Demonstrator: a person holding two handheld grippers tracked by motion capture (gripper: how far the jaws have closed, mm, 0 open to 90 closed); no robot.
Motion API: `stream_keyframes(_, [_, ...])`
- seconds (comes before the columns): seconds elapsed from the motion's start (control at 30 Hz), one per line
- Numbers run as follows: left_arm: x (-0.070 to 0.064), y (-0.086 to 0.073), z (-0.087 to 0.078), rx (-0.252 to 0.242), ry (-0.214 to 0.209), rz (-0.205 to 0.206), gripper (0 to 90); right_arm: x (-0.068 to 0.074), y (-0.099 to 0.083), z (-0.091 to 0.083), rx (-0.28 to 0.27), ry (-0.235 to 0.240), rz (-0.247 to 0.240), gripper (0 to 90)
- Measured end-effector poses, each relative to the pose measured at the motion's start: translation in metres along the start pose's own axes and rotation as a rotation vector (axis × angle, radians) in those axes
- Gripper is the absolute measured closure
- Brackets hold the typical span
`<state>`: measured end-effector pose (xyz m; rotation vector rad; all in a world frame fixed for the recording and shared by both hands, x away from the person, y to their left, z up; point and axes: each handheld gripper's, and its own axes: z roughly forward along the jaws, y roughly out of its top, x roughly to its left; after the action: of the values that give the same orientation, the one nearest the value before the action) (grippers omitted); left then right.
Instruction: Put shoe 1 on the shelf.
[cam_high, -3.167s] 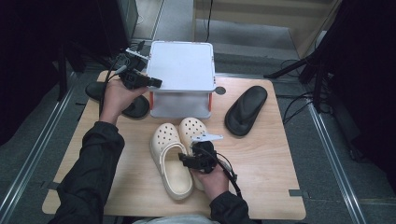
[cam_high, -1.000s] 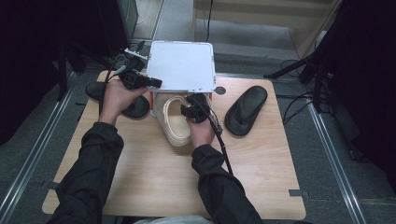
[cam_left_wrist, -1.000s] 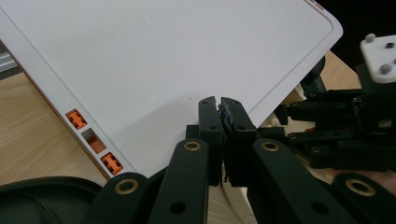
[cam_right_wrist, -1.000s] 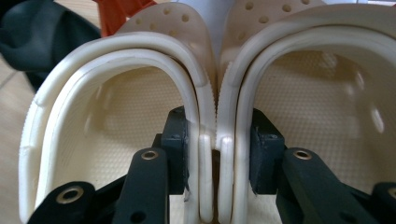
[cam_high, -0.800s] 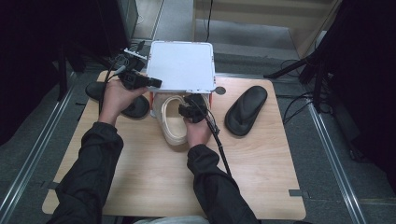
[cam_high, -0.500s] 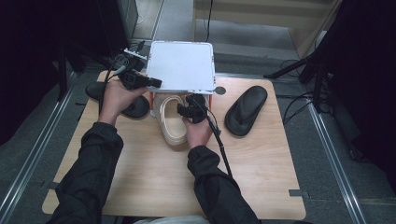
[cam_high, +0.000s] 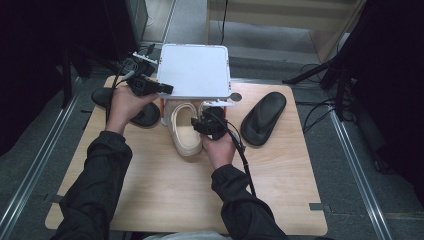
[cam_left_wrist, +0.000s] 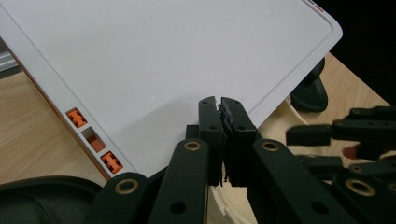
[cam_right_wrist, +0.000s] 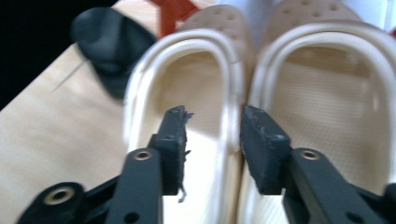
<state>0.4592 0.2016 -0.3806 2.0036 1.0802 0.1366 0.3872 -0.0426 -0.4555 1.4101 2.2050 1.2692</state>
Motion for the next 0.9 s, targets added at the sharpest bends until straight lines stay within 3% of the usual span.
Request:
stream_keyframes(0.2, [0.001,0.0,-0.001,0.004,0.0,-0.004,88.0,0.011,-0.011,-0.016,0.019,0.085,-0.026,70.4])
stream_keyframes(0.53, [0.001,0.0,0.0,0.002,-0.002,-0.007,88.0,0.012,-0.043,-0.024,0.044,0.152,-0.001,85.6])
stream_keyframes(0.9, [0.001,0.0,-0.001,0.003,0.002,-0.005,88.1,0.008,-0.08,-0.017,0.1,0.191,-0.019,90.0])
